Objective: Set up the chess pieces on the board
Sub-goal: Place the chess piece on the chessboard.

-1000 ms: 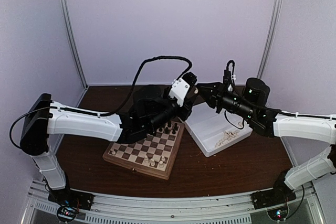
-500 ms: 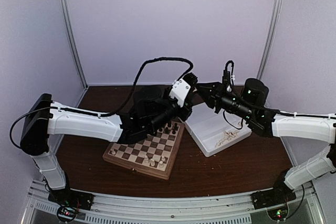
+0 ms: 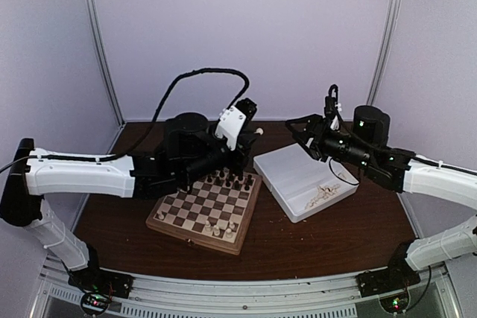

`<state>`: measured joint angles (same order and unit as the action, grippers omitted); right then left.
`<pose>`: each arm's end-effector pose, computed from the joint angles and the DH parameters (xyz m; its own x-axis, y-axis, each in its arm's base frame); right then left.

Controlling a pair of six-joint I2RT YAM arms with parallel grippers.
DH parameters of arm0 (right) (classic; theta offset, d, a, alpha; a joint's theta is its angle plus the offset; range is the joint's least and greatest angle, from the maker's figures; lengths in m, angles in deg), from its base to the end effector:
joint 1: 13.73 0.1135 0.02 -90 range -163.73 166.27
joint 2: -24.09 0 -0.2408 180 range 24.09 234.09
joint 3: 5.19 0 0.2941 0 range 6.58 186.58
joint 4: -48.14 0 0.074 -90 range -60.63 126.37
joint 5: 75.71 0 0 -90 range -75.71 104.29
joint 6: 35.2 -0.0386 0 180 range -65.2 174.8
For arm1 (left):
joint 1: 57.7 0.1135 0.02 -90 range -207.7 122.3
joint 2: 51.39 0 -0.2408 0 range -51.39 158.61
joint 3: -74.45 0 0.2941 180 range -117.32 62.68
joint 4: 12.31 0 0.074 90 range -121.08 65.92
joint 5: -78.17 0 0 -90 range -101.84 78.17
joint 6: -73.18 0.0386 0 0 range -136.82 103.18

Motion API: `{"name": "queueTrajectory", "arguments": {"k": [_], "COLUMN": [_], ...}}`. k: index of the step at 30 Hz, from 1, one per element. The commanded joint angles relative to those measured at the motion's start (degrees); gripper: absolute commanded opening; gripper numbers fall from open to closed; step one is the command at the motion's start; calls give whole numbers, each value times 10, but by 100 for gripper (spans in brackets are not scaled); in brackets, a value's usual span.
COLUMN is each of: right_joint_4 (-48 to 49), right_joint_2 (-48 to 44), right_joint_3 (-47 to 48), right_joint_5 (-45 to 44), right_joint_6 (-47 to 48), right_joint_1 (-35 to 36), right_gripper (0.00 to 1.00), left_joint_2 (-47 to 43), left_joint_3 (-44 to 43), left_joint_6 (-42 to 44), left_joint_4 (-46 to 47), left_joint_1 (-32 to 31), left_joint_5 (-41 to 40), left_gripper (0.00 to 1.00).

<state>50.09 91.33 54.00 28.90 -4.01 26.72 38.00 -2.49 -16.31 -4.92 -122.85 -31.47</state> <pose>0.2439 0.2207 0.2825 -0.7422 0.4550 -0.4920 -0.3548 0.3561 0.8645 0.1860 -0.3707 0.2811 -0.0307 0.0863 -0.9958 0.7142 0.6989 0.0385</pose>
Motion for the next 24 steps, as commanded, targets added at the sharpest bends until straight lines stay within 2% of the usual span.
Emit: {"name": "queueTrajectory", "arguments": {"k": [1,4,9,16,24], "right_joint_4": [-127,-173,-222,-239,-265], "right_joint_2": [-44,-65,-87,-101,-128], "right_joint_3": [10,5,1,-1,-14], "right_joint_5": [-47,-74,-99,-110,-135], "right_joint_6": [98,131,161,173,182], "right_joint_1": [-12,-15,-21,-23,-23], "right_gripper": [62,63,63,63,63], "left_joint_2": [-77,-111,-114,-72,41], "left_joint_3": [-5,-19,-80,-129,-210], "left_joint_6": [-97,-137,-202,-164,-118], "left_joint_4": [-222,-352,-571,-711,-791], "left_joint_1": [3,9,57,142,145], "left_joint_5": [0,11,99,283,311], "left_gripper": [0,0,0,0,0]}}
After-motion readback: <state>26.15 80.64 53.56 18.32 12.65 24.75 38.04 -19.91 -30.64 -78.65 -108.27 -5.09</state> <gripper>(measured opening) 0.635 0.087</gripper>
